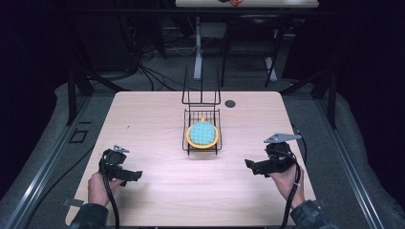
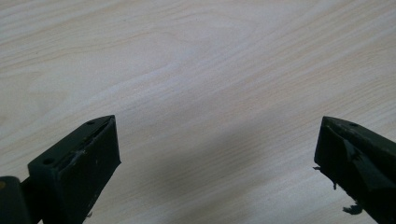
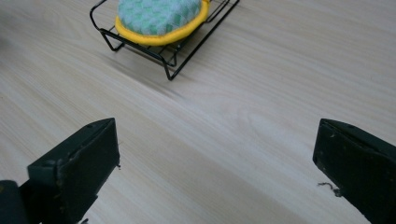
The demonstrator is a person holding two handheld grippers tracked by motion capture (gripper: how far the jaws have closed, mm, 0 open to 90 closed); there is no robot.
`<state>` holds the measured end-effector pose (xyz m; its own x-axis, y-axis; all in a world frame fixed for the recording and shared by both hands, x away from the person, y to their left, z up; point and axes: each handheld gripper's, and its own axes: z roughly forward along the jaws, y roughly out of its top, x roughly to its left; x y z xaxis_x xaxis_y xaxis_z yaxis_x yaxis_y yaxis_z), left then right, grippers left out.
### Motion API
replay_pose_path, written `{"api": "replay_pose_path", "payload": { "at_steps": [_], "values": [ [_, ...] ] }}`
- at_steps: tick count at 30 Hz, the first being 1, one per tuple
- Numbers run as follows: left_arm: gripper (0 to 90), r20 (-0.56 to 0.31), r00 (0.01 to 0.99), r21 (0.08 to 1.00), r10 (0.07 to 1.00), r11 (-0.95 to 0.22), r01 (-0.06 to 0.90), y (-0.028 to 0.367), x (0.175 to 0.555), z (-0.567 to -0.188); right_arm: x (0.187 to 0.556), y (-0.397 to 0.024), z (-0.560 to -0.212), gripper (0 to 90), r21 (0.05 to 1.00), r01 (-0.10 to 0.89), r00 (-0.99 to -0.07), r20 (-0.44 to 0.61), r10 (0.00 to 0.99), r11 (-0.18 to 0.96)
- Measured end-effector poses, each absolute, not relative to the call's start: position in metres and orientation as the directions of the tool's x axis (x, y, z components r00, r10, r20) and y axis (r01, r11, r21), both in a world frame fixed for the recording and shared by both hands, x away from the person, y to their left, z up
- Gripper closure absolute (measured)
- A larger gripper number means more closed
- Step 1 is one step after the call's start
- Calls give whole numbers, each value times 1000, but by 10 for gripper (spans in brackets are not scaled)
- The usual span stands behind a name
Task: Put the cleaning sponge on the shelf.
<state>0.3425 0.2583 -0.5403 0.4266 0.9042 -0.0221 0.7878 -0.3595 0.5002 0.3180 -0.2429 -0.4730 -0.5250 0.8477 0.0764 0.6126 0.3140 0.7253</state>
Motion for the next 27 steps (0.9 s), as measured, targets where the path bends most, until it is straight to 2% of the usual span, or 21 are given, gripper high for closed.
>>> {"api": "replay_pose_path", "payload": {
  "at_steps": [13, 20, 27],
  "values": [
    [0, -25, 421, 502, 907, -353, 789, 258, 341, -540, 298, -274, -509, 3, 680, 677, -456, 86, 886, 282],
    [0, -23, 426, 502, 905, -358, 787, 259, 342, -539, 301, -290, -532, 3, 640, 721, -409, 86, 908, 264],
    [0, -23, 428, 502, 904, -359, 787, 258, 343, -539, 302, -297, -540, 5, 626, 734, -398, 81, 914, 264]
  ]
}}
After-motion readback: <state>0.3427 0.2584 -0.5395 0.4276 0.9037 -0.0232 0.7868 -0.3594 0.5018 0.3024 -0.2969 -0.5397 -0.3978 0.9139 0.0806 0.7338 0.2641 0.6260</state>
